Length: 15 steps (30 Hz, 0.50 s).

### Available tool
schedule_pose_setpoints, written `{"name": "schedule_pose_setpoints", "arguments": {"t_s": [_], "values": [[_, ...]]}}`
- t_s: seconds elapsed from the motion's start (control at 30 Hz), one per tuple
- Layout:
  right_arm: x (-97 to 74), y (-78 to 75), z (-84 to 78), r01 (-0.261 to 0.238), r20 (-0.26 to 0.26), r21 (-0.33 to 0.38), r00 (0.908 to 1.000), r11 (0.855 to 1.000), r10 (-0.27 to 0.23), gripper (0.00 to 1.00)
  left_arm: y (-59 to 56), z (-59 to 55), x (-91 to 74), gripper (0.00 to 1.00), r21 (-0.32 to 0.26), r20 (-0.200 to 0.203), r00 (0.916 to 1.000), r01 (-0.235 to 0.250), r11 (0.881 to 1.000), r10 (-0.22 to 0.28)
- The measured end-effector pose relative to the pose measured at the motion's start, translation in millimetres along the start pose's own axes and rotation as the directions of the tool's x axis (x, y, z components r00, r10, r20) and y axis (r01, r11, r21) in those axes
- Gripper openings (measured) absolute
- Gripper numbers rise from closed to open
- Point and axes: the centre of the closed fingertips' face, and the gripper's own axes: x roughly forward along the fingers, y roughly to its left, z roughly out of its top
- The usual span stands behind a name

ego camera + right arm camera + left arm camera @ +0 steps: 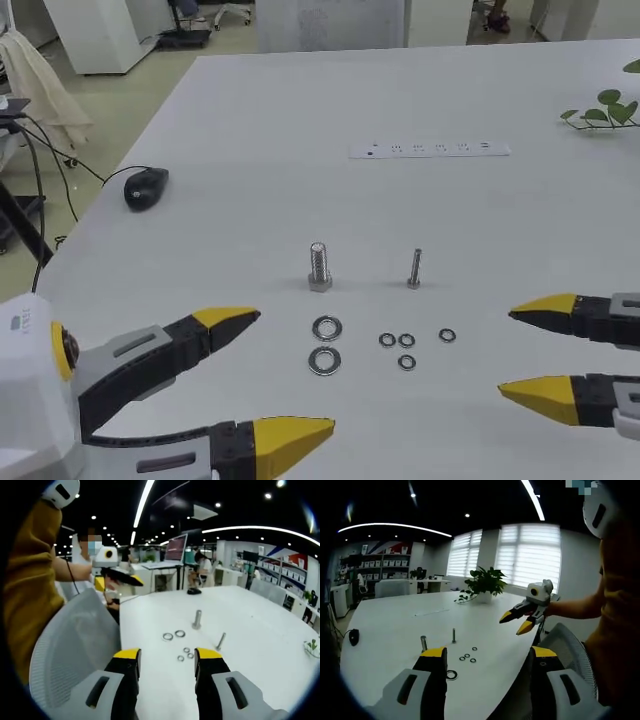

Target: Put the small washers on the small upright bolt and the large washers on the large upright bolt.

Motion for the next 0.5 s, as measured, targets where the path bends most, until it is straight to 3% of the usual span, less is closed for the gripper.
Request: {"name": "schedule_pose_setpoints", "arguments": {"t_s": [0.5], "values": [[-4.0,-1.1,-0.4,0.005,0.003,-0.004,1.0000,1.000,-0.005,0.45,0.1,0.9,4.6,0.66,0.003,-0.005,1.0000,0.001,1.000,-0.001]]}}
